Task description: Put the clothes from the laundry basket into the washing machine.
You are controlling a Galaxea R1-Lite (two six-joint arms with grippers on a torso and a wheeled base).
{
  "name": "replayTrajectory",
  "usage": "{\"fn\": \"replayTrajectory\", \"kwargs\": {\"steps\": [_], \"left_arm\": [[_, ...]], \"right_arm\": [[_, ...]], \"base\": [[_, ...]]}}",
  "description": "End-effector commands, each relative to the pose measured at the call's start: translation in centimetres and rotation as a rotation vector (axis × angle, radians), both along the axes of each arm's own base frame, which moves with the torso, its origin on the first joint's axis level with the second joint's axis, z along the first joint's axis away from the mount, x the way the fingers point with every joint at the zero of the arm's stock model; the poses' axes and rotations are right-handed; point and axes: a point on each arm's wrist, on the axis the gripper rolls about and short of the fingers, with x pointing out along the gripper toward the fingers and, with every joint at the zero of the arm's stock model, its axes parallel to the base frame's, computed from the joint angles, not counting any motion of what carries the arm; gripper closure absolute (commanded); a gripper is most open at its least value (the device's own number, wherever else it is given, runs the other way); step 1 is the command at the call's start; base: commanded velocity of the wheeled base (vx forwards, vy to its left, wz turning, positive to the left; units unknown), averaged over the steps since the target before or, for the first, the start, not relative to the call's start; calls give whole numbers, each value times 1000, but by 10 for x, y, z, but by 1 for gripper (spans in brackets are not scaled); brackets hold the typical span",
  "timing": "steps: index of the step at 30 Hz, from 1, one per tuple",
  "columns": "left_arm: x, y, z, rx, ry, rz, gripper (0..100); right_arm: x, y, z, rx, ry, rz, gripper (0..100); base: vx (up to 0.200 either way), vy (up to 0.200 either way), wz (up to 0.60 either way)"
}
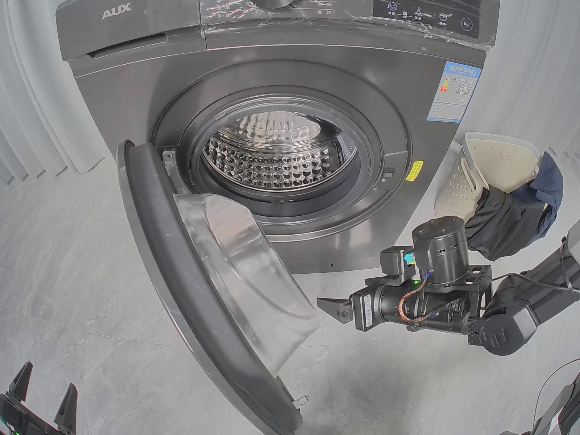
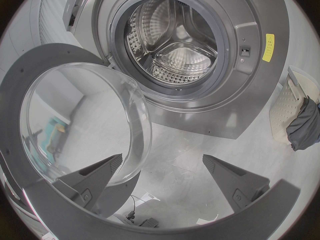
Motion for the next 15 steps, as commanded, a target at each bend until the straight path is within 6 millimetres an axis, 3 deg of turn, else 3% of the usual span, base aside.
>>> {"fn": "replayTrajectory", "kwargs": {"steps": [1,8,15], "left_arm": [[0,0,-4,-1,1,0,0],[0,0,-4,-2,1,0,0],[0,0,-4,-2,0,0,0]], "right_arm": [[-1,7,-6,-12,14,18,0],[-14,21,-6,0,24,69,0],[0,22,3,39,-2,36,0]], "base": [[0,0,0],[0,0,0],[-29,0,0]]}}
